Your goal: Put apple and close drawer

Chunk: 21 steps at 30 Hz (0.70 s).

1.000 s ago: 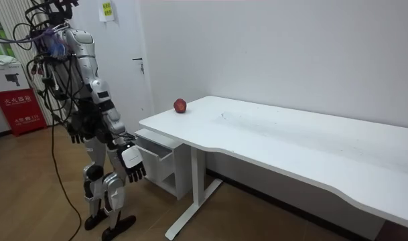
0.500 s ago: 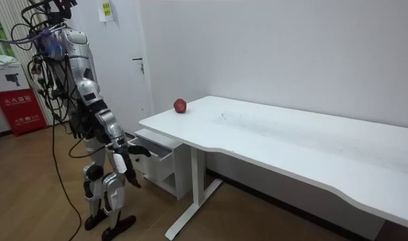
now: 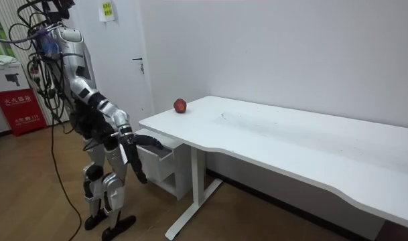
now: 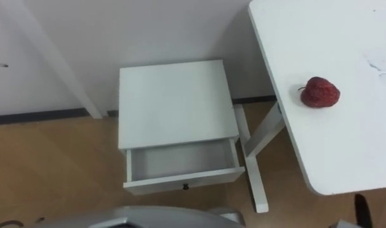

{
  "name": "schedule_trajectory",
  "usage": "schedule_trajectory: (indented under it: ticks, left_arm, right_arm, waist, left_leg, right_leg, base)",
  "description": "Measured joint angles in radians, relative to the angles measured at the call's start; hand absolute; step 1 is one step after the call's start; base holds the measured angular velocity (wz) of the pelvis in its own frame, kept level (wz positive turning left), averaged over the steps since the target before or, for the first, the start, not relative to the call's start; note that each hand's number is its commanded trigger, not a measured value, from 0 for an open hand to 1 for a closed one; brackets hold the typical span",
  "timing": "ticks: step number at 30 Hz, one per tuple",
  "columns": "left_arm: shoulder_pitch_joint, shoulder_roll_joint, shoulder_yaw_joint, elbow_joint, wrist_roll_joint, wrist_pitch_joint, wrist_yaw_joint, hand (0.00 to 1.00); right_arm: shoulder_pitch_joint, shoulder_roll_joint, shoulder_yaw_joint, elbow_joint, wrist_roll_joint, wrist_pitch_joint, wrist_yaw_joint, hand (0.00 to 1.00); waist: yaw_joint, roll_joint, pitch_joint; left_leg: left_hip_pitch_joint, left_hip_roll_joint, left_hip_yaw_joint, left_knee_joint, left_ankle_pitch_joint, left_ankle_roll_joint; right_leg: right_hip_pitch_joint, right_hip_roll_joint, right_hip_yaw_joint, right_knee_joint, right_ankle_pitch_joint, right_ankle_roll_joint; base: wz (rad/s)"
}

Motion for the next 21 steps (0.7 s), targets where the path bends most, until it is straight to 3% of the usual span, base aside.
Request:
schedule_trajectory:
  ticks: [8, 11, 12, 21]
  left_arm:
    - [0.005, 0.000, -0.003, -0.019, 0.003, -0.009, 0.002, 0.00]
    - [0.003, -0.001, -0.001, -0.040, 0.005, -0.021, 0.002, 0.00]
    - [0.000, -0.001, -0.002, -0.041, 0.003, -0.031, 0.002, 0.00]
    - [-0.003, -0.002, -0.008, -0.023, 0.005, -0.039, 0.002, 0.00]
  right_arm:
    - [-0.019, -0.025, -0.032, -0.337, -0.059, -0.069, -0.235, 0.00]
    - [-0.023, -0.046, -0.033, -0.423, -0.219, -0.085, -0.297, 0.00]
    - [-0.025, -0.048, -0.033, -0.472, -0.298, -0.094, -0.322, 0.00]
    - [-0.028, -0.081, -0.004, -0.742, -0.783, -0.112, -0.425, 0.00]
  waist:
    - [-0.030, -0.008, -0.0006]
    - [-0.024, -0.007, -0.0016]
    - [-0.022, -0.005, 0.0036]
    - [0.006, 0.003, 0.0002]
  left_leg:
    - [-0.012, 0.000, 0.000, 0.007, 0.002, 0.002]
    - [-0.029, 0.000, 0.001, 0.012, 0.002, 0.002]
    - [-0.035, 0.000, 0.002, 0.013, 0.002, 0.003]
    - [-0.040, 0.000, 0.002, 0.013, 0.003, 0.002]
  right_leg:
    - [-0.009, 0.001, 0.004, -0.002, 0.004, 0.000]
    - [-0.024, -0.001, -0.005, -0.002, 0.004, 0.000]
    - [-0.030, 0.000, -0.003, -0.002, 0.005, 0.000]
    - [-0.040, 0.001, 0.005, -0.001, 0.005, 0.000]
  base:
    - [0.00]
    - [0.00]
    - [0.00]
    - [-0.01]
